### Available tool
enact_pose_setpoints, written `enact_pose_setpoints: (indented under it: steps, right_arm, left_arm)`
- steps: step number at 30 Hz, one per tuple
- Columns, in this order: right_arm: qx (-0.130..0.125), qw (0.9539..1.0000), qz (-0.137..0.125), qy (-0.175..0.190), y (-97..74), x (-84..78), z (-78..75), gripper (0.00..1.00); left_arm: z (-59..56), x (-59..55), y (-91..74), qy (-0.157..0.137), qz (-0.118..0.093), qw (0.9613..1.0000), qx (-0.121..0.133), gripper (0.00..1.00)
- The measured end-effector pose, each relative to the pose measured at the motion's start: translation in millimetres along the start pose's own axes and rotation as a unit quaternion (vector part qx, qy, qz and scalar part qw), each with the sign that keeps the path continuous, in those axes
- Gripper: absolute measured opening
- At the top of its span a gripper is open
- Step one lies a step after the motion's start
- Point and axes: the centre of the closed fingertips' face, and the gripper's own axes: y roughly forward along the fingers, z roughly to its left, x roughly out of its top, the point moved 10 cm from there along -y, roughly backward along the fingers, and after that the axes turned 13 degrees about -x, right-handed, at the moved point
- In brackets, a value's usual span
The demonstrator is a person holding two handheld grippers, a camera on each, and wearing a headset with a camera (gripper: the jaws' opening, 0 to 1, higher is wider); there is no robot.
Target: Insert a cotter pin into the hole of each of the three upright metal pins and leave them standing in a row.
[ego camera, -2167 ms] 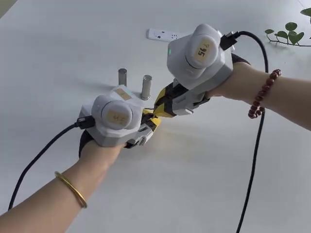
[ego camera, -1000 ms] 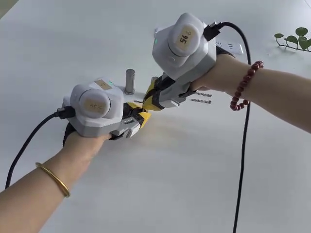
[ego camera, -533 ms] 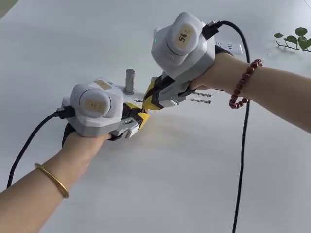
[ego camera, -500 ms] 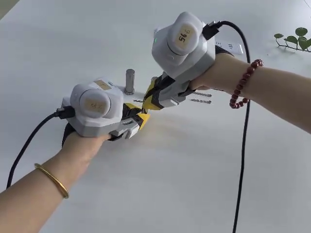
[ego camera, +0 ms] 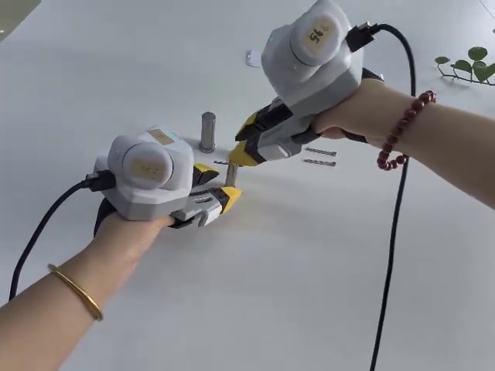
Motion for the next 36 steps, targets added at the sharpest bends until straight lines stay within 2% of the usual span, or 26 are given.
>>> enact_pose_setpoints:
  steps: [3, 6, 12, 15, 21, 25, 28, 31, 36]
  right_arm:
    - [-0.021, 0.9994, -0.009, 0.027, -2.5, -2.8, -5.8, 0.19]
    - [-0.033, 0.9988, -0.014, 0.031, -3.7, -5.8, -10.0, 0.19]
    - [-0.051, 0.998, -0.017, 0.033, 2.9, -11.8, -17.2, 0.2]
    - [-0.068, 0.9975, -0.012, 0.017, 7.3, -13.8, -20.2, 0.2]
    - [-0.071, 0.9973, -0.016, 0.01, 18.9, -17.2, -25.2, 0.2]
    - [-0.071, 0.9972, -0.019, 0.015, 25.6, -18.3, -26.8, 0.19]
    - [-0.071, 0.997, -0.018, 0.024, 29.7, -20.5, -27.4, 0.18]
    - [-0.066, 0.9963, -0.024, 0.05, 32.8, -20.9, -27.8, 0.18]
    - [-0.068, 0.996, -0.025, 0.053, 36.1, -21.6, -26.9, 0.14]
  left_arm:
    - [0.7, 1.8, -3.0, -0.007, -0.007, 0.9999, -0.001, 0.33]
    - [0.7, 3.9, -7.0, -0.013, -0.014, 0.9998, 0.001, 0.37]
    - [-1.2, 8.4, -13.8, -0.018, -0.023, 0.9996, 0.005, 0.46]
    - [-2.0, 10.4, -17.8, -0.019, -0.023, 0.9995, 0.005, 0.5]
    - [-3.0, 13.1, -25.1, -0.015, -0.023, 0.9996, 0.009, 0.56]
    - [-3.5, 12.9, -28.5, -0.012, -0.012, 0.9998, 0.011, 0.62]
    - [-4.8, 12.6, -31.3, -0.012, -0.013, 0.9998, 0.011, 0.63]
    - [-6.2, 12.9, -31.5, -0.01, -0.013, 0.9998, 0.009, 0.66]
    - [-7.8, 14.0, -31.1, -0.012, -0.014, 0.9998, 0.005, 0.68]
